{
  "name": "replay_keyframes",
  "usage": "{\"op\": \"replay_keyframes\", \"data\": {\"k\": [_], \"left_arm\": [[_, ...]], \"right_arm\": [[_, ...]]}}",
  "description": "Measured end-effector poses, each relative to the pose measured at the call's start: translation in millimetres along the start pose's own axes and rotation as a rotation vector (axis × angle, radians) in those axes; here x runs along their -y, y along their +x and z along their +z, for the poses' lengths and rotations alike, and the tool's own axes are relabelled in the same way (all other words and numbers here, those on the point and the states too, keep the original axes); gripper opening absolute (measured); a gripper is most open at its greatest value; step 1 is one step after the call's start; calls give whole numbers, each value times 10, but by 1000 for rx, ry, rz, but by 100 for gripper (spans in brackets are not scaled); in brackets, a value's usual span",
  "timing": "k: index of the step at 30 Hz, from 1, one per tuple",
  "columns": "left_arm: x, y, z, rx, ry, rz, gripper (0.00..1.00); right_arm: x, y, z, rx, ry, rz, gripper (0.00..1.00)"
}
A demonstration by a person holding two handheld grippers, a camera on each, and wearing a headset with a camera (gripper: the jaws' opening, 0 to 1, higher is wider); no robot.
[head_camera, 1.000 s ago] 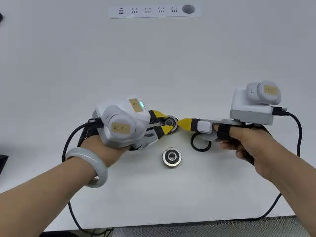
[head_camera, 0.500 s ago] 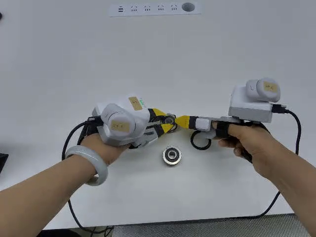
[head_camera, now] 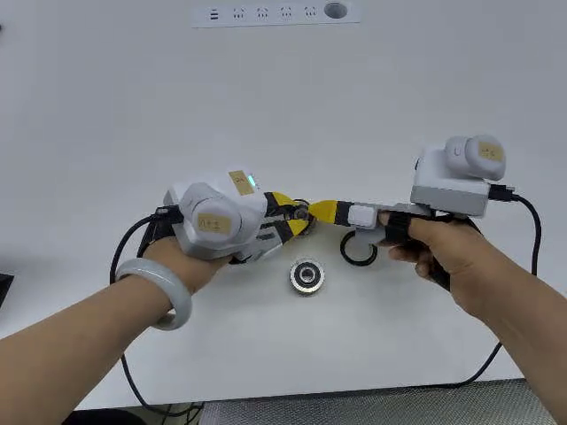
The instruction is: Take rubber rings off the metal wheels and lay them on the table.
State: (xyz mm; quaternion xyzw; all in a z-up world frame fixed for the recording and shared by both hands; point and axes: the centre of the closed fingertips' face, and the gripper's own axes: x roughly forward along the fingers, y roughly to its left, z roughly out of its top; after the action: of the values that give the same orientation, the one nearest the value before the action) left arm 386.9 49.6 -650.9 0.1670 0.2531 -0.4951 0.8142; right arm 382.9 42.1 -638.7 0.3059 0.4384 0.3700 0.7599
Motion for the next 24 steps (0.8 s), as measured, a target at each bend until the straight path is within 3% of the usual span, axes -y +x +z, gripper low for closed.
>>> {"op": "replay_keyframes", "data": {"k": [10,24], "left_arm": [[-2,7,25,12,5,-3,17],[-11,-32,61,36,14,3,29]], "right_arm": [[98,8,-18,-2,1,-46,2],[92,9,-19,-5,2,-48,2]]}}
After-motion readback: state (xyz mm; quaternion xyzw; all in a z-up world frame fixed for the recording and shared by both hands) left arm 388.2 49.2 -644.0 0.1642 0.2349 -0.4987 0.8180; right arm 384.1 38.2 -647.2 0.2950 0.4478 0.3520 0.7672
